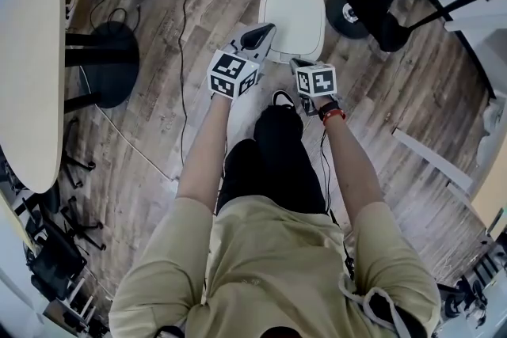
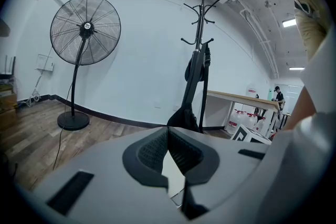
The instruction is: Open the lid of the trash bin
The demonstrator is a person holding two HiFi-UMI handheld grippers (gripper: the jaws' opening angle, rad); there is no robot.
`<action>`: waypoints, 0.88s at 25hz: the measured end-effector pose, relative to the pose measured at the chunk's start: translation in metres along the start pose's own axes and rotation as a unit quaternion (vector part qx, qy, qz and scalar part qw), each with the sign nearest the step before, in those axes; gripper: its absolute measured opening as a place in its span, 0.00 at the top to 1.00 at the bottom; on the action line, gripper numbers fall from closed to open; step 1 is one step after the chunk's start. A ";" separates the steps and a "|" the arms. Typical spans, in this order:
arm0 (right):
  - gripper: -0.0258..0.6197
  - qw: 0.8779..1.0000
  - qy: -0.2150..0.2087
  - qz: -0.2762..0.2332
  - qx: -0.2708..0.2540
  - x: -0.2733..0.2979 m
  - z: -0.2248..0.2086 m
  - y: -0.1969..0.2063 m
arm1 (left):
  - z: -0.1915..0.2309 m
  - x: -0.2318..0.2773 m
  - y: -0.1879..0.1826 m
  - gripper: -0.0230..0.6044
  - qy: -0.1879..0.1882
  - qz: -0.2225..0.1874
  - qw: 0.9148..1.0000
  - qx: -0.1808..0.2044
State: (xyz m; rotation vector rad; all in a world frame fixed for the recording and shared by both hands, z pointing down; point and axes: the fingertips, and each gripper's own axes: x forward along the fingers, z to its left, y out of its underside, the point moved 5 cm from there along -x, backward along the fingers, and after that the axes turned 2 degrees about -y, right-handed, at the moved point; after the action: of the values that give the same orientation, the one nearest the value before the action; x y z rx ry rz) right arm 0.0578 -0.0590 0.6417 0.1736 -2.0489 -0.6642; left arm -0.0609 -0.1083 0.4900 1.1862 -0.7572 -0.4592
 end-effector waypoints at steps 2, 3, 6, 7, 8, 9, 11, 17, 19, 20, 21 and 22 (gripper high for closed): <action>0.93 1.000 0.001 0.001 0.000 0.001 -0.002 0.000 | 0.001 0.000 -0.002 0.93 -0.002 -0.003 1.000 0.000; 0.94 1.000 0.000 0.001 0.000 0.002 -0.002 0.000 | 0.001 0.000 -0.002 0.93 -0.003 -0.004 1.000 -0.001; 0.93 1.000 -0.001 0.004 -0.002 0.004 -0.002 0.004 | 0.001 0.000 0.000 0.93 -0.004 -0.004 1.000 -0.005; 0.94 1.000 -0.001 0.006 -0.003 0.004 -0.002 0.005 | 0.000 0.000 0.001 0.93 -0.004 -0.004 1.000 -0.007; 0.94 1.000 -0.001 0.008 -0.003 0.004 -0.002 0.006 | 0.000 0.000 0.001 0.93 -0.004 -0.003 1.000 -0.009; 0.94 1.000 0.000 0.010 -0.003 0.004 -0.003 0.006 | 0.000 0.000 0.001 0.93 -0.004 -0.003 1.000 -0.010; 0.94 1.000 0.001 0.010 -0.002 0.004 -0.004 0.007 | -0.001 0.000 0.001 0.93 -0.006 -0.003 1.000 -0.012; 0.94 1.000 0.000 0.007 -0.005 0.002 -0.003 0.011 | -0.001 -0.001 0.001 0.93 -0.009 -0.004 1.000 -0.014; 0.94 1.000 -0.001 0.010 -0.007 0.002 -0.003 0.011 | -0.002 0.000 0.001 0.93 -0.009 -0.005 1.000 -0.013; 0.94 1.000 -0.002 0.012 -0.009 0.002 -0.003 0.011 | -0.003 0.001 0.001 0.93 -0.009 -0.005 1.000 -0.011; 0.94 1.000 -0.002 0.014 -0.011 0.003 -0.003 0.011 | -0.003 0.001 0.001 0.93 -0.010 -0.005 1.000 -0.009; 0.94 1.000 -0.003 0.016 -0.012 0.003 -0.003 0.011 | -0.003 0.001 0.002 0.93 -0.011 -0.005 1.000 -0.007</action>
State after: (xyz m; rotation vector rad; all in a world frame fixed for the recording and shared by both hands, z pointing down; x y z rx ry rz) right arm 0.0598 -0.0520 0.6512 0.1246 -2.0433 -0.6703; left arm -0.0575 -0.1064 0.4912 1.1746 -0.7649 -0.4858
